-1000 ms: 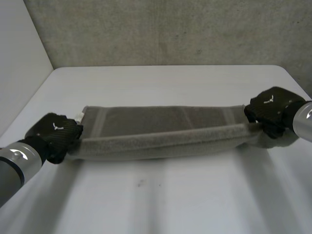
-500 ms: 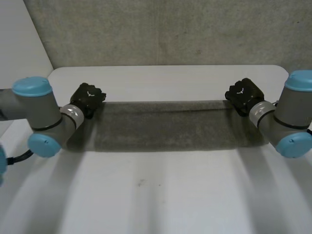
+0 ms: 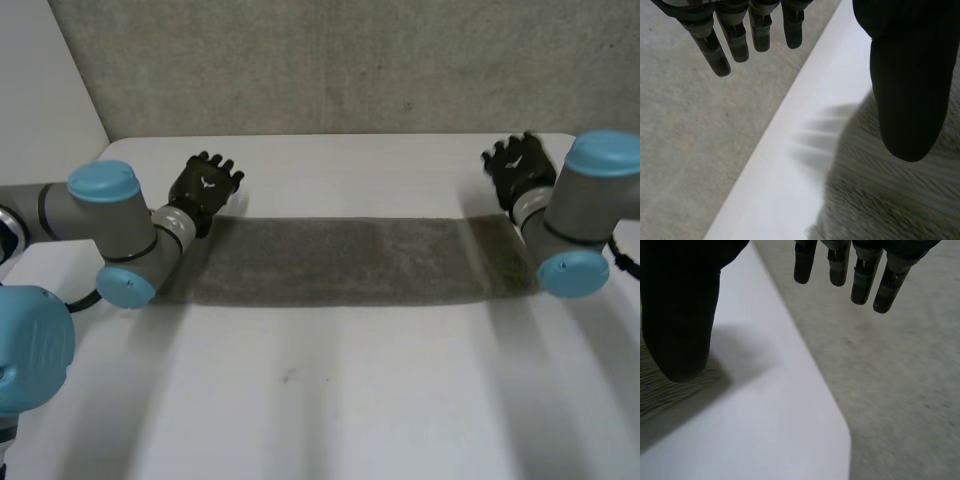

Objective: Fold the towel.

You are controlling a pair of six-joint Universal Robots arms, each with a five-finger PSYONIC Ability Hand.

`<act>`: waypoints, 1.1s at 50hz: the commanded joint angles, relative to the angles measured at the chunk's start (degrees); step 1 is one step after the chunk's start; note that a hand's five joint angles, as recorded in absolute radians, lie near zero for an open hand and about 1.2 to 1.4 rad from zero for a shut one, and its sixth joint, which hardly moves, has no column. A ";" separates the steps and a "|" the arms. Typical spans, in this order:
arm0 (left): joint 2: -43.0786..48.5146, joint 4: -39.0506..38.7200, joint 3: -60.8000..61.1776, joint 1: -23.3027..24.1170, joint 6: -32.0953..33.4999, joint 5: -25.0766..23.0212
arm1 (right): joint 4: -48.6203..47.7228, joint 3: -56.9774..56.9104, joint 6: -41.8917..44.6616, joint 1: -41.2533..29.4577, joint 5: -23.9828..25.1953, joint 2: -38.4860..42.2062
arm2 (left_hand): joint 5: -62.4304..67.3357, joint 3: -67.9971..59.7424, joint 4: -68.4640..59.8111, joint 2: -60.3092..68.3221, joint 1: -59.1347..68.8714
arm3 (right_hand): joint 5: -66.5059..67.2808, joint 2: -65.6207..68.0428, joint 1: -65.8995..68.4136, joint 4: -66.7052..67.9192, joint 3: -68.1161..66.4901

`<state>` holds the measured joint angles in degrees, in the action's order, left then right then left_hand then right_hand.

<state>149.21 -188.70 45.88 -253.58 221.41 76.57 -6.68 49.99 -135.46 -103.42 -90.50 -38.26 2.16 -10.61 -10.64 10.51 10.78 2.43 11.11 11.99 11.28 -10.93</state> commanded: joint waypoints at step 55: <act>-32.93 -0.27 39.37 -5.69 -32.80 -2.56 | -0.09 31.84 -12.72 12.97 15.45 -13.06 | -2.16 0.61 0.64 -0.51 -0.78 | 67.57 68.89 68.01 68.72 -69.07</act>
<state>116.37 -188.97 85.13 -259.51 188.72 73.98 -5.68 81.97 -148.13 -91.67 -74.71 -51.43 1.63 -9.68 -9.64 9.49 10.07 54.07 64.98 74.21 65.08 -65.05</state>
